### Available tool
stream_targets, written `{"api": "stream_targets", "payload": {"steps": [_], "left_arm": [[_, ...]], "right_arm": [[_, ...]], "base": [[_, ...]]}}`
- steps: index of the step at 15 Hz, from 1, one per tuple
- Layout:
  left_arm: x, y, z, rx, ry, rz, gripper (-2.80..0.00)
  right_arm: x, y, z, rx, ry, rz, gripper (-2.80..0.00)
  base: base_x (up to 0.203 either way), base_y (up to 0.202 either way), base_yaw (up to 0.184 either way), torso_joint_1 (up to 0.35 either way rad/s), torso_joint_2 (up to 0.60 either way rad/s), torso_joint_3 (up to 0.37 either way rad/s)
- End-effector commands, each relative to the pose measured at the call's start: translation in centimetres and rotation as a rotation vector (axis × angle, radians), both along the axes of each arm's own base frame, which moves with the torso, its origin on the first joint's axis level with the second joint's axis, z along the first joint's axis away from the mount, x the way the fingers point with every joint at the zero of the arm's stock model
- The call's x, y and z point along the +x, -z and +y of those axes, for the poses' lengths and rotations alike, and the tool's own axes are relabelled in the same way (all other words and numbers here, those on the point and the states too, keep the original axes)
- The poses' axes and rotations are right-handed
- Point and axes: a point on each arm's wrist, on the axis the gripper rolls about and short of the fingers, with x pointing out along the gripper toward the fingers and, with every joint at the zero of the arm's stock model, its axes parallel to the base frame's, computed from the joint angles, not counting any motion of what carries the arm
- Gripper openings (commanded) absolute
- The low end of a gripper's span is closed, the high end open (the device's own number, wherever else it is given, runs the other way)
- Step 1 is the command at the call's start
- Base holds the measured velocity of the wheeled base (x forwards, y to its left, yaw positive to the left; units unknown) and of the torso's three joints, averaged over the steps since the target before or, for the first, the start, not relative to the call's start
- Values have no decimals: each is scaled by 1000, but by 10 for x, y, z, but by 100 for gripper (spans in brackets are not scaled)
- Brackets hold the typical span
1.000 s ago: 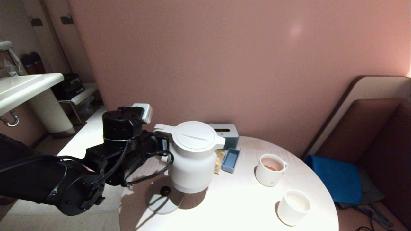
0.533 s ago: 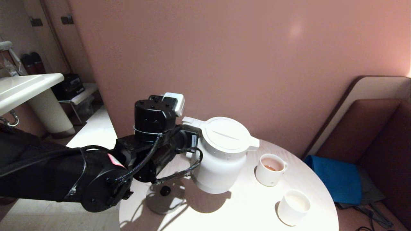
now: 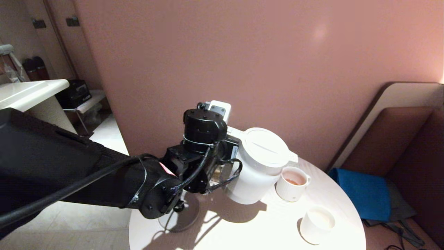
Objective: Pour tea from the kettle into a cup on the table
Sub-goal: Pour water into the cup
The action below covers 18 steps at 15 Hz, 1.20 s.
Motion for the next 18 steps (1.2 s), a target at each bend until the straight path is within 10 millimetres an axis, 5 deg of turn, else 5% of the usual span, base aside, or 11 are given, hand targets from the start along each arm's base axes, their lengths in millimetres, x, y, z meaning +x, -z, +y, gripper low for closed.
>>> {"api": "stream_targets", "payload": {"steps": [1,10,18], "left_arm": [[6,10,-15,21,15,17,-280],[-1,28,-69,100,110,9,-280],[-8,54,-93,215,140,-2,-280]], "right_arm": [[0,0,0,0,0,1,-280],[0,0,0,0,0,0,-280],[0,0,0,0,-1,1,-280]], "base": [[0,0,0,0,0,0],[0,0,0,0,0,0],[0,0,0,0,0,0]]}}
